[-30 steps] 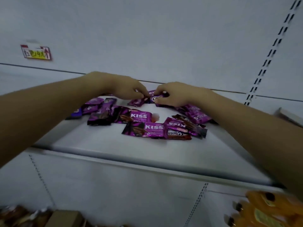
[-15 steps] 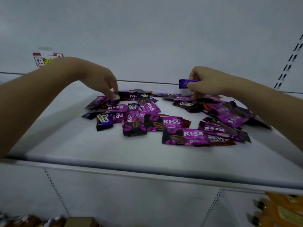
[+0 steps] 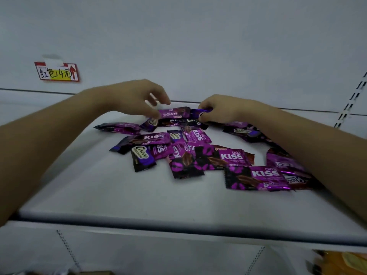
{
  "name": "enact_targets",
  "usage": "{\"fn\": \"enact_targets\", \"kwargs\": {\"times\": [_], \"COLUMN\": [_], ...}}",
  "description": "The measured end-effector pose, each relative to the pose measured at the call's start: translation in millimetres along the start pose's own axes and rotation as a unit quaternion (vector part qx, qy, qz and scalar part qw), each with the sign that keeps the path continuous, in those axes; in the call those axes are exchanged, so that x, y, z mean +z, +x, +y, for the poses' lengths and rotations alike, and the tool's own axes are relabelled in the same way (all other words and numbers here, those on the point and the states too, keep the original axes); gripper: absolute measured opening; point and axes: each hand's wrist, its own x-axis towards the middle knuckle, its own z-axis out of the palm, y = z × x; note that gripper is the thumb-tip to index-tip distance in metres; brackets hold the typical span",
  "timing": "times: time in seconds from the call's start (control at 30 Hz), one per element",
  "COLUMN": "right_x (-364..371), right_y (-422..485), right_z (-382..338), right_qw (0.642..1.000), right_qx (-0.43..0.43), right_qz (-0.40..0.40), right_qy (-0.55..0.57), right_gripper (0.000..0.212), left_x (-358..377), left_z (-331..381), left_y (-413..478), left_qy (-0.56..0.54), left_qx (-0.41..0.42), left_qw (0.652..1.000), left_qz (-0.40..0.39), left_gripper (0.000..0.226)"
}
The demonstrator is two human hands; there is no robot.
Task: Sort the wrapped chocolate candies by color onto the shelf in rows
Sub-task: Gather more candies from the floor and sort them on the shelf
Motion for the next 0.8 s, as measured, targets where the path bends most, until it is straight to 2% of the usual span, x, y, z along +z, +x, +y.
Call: {"fn": "enact_targets", "kwargs": {"times": [0.1,0.23,0.33,0.43,0.57,0.63,0.7,0.77,0.8], "right_x": [1.6,-6.9,-18.6,-25.5,-30.5,-34.9,-38.5,-38.6,-37.2], "right_y": [-1.9,-8.8,-18.1,-28.8,-36.4,-40.6,-42.8,-41.2,-38.7], "right_z": [-2.6,-1.6,5.8,11.8,21.9,29.9,39.2,49.1,53.9], "right_qw": [1.000,1.000,0.999,0.995,0.994,0.988,0.982,0.976,0.971], "right_qx": [-0.013,-0.004,0.003,0.007,0.040,0.062,0.076,0.097,0.108], "right_qz": [0.009,-0.021,-0.036,-0.023,0.004,0.035,0.070,0.115,0.134], "right_qy": [0.005,0.002,0.041,0.093,0.104,0.138,0.160,0.160,0.163], "right_gripper": [0.007,0.010,0.007,0.004,0.024,0.024,0.019,0.018,0.021], "left_x": [9.2,38.5,49.9,46.8,40.0,33.7,29.1,27.1,26.4], "left_z": [17.4,33.2,35.4,41.0,53.1,58.1,59.6,57.8,56.6], "left_y": [-4.8,12.4,22.8,25.6,26.7,27.2,28.0,25.9,24.3], "left_qy": [-0.046,0.056,0.109,0.142,0.159,0.123,0.046,-0.028,-0.056], "left_qx": [0.085,0.150,0.171,0.161,0.092,0.058,0.041,0.015,-0.002], "left_qw": [0.995,0.987,0.978,0.976,0.979,0.984,0.991,0.997,0.998], "left_qz": [0.023,-0.011,-0.042,-0.034,-0.082,-0.117,-0.118,-0.066,-0.033], "left_gripper": [0.022,0.038,0.039,0.044,0.051,0.036,0.014,0.002,0.005]}}
